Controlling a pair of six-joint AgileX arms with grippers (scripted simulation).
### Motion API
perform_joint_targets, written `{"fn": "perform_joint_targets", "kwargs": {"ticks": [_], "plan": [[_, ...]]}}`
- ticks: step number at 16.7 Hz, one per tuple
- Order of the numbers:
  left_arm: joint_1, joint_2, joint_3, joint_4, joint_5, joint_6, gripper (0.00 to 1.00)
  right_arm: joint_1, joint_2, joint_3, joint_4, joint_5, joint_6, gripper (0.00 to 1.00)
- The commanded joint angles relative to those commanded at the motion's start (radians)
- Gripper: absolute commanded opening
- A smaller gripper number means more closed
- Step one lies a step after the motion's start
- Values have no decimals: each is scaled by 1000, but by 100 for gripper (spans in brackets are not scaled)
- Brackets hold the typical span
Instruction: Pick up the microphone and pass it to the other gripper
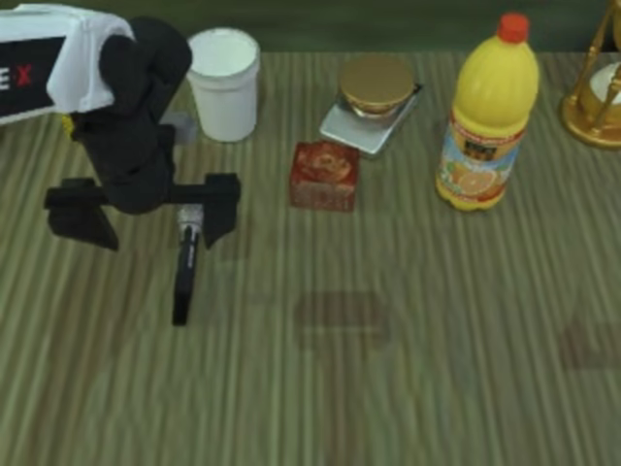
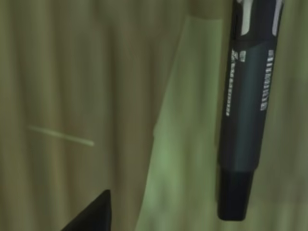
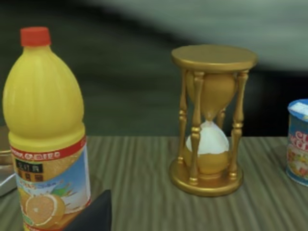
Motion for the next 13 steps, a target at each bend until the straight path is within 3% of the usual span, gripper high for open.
{"fn": "perform_joint_targets", "kwargs": {"ticks": [3,9,13], "plan": [[-2,29,-16,39,0,2,100,0,0,0,0,0,0,100],[-5,181,-101,288,1,2,100,0,0,0,0,0,0,100],[-5,209,-116,324,2,2,100,0,0,0,0,0,0,100]]}}
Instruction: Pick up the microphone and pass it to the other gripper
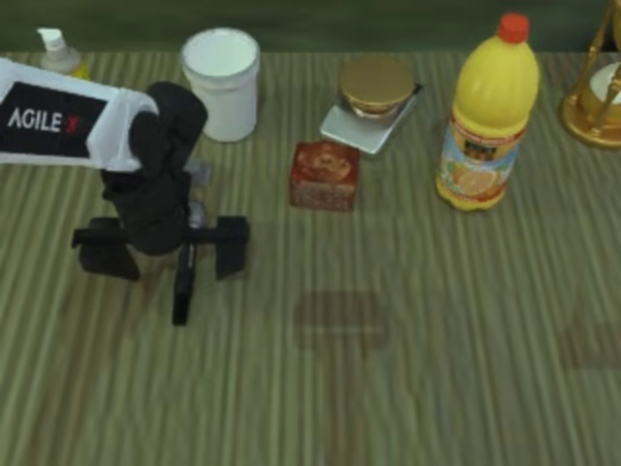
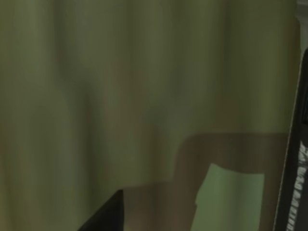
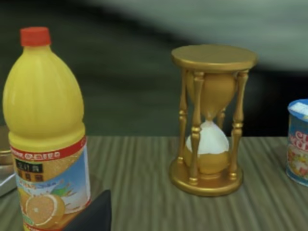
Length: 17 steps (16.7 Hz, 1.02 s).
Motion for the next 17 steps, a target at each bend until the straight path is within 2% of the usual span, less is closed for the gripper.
{"fn": "perform_joint_targets", "kwargs": {"ticks": [2,15,17], "plan": [[0,0,0,0,0,0,100,0,0,0,0,0,0,100],[0,0,0,0,0,0,2,0,0,0,0,0,0,100],[0,0,0,0,0,0,0,0,0,0,0,0,0,100]]}}
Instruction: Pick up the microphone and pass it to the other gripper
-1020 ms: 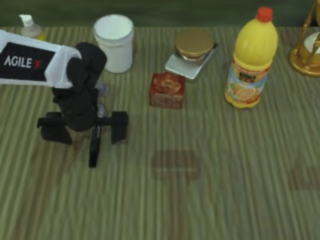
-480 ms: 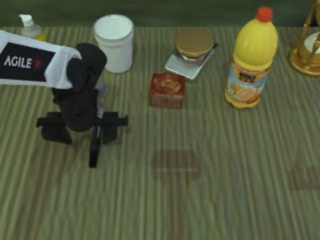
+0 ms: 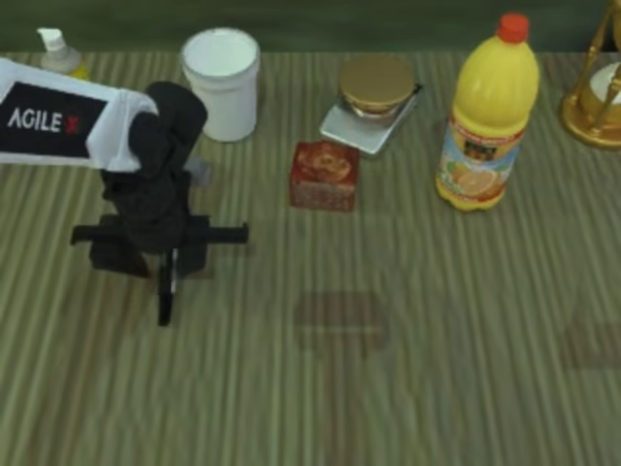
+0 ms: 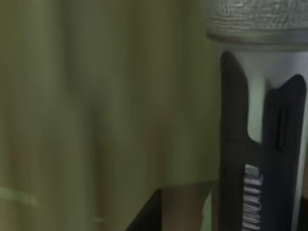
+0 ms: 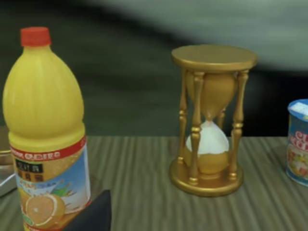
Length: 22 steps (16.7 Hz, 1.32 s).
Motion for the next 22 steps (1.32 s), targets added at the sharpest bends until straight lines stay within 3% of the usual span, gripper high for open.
{"fn": "perform_joint_targets", "kwargs": {"ticks": [6,7,11,16,22], "plan": [[0,0,0,0,0,0,0,0,0,0,0,0,0,100],[4,-61,14,-34,-39,28,0,0,0,0,0,0,0,100],[6,-74,1,31,-14,41,0,0,0,0,0,0,0,100],[17,-123,-66,318,93,93,0,0,0,0,0,0,0,100],[35,-217,-223,829,278,186,0,0,0,0,0,0,0,100]]}}
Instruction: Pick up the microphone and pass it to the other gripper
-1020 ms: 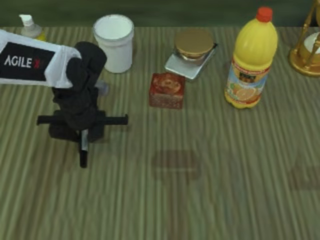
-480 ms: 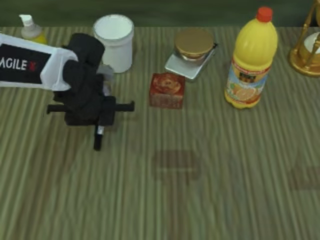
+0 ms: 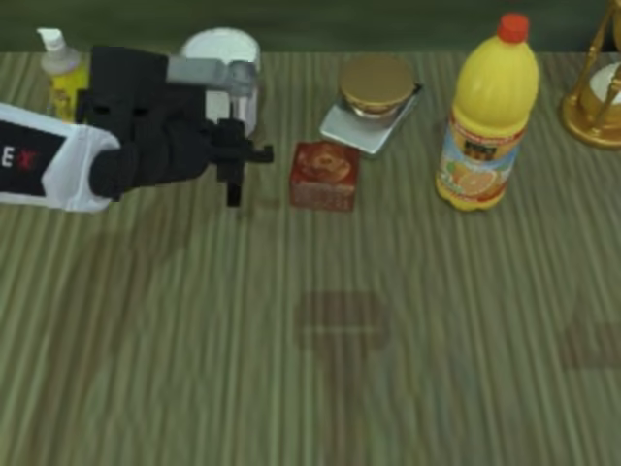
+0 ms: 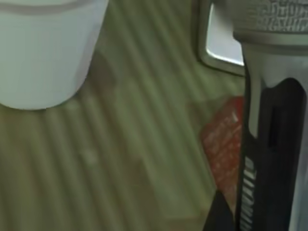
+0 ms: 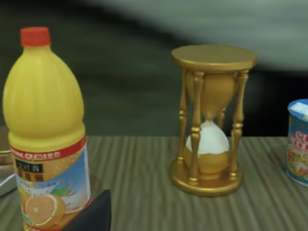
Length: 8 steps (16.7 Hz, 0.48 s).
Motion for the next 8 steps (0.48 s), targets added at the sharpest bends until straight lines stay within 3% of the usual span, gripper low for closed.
{"fn": "perform_joint_targets", "kwargs": {"ticks": [4,8], "plan": [[10,-85,-104,355,122,66,0,0,0,0,0,0,0,100],[20,-172,-173,584,210,119,0,0,0,0,0,0,0,100]]}}
